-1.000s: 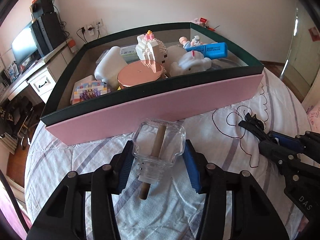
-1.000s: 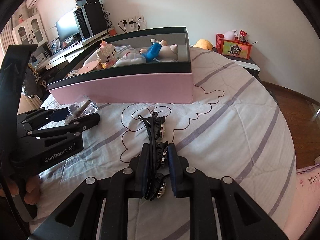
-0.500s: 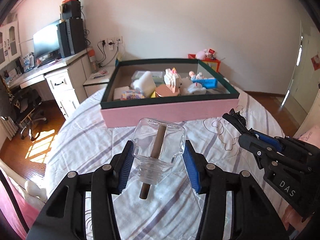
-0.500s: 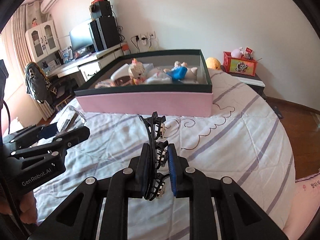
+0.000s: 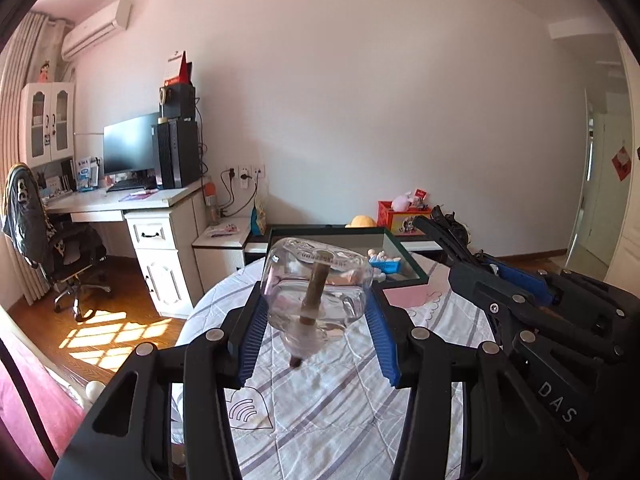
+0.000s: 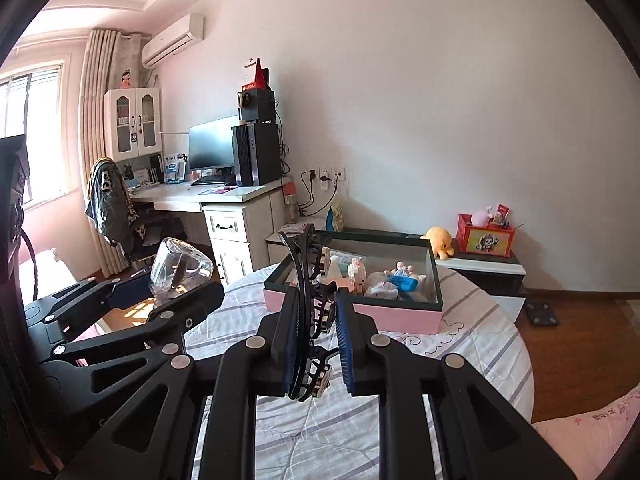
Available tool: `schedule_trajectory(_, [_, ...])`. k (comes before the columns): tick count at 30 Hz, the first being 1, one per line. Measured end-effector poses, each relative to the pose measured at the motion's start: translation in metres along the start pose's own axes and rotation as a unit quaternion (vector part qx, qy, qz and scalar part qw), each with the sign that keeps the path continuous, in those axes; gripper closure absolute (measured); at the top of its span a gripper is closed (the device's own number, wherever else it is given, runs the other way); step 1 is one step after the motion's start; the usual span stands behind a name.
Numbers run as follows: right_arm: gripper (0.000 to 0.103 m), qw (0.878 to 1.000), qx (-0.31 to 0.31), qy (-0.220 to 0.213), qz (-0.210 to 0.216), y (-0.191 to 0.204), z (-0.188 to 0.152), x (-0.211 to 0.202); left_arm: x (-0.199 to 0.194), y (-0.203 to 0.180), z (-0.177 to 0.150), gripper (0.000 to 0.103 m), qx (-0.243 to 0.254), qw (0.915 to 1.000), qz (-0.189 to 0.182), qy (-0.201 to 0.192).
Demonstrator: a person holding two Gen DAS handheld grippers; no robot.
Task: Organize rigid objects
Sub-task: 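Lift the glass bottle and hair clip toward the pink box, then lower both items into the pink box and open both grippers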
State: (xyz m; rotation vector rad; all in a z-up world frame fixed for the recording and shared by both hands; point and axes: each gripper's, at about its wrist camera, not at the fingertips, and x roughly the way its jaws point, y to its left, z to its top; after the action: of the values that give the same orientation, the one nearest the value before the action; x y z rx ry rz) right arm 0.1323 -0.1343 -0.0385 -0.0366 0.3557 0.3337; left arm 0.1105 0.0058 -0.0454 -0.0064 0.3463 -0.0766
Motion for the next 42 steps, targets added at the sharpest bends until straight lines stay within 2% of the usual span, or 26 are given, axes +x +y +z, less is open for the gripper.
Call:
schedule_trajectory(4, [0.085, 1.0, -0.013, -0.028, -0.004, 0.018, 0.007, -0.032, -0.032, 0.001, 0.006, 0.055, 0.002, 0.9995, 0.002, -0.03])
schedule_trajectory(7, [0.085, 0.999, -0.022, -0.044, -0.012, 0.026, 0.011, -0.047, -0.041, 0.002, 0.007, 0.055, 0.003, 0.9992, 0.008, -0.038])
schedule_trajectory(15, [0.085, 0.998, -0.026, -0.056, -0.01, 0.029, 0.016, -0.057, -0.06, 0.001, 0.012, 0.055, 0.01, 0.9975, 0.02, -0.066])
schedule_trajectory(24, [0.085, 0.998, -0.029, -0.062, -0.013, 0.027, 0.02, -0.053, -0.05, -0.001, 0.019, 0.055, 0.024, 0.9959, 0.033, -0.08])
schedule_trajectory(33, [0.085, 0.998, -0.03, -0.045, -0.017, 0.016, 0.029, -0.014, 0.003, -0.007, 0.033, 0.055, 0.042, 0.9963, 0.038, -0.065])
schedule_trajectory(39, [0.085, 0.999, -0.033, -0.029, -0.02, -0.007, 0.047, 0.042, 0.075, -0.01, 0.052, 0.055, 0.065, 0.996, 0.043, -0.045])
schedule_trajectory(42, [0.085, 0.999, -0.026, -0.019, -0.014, -0.024, 0.056, 0.08, 0.122, -0.009, 0.062, 0.055, 0.064, 0.9972, 0.03, -0.023])
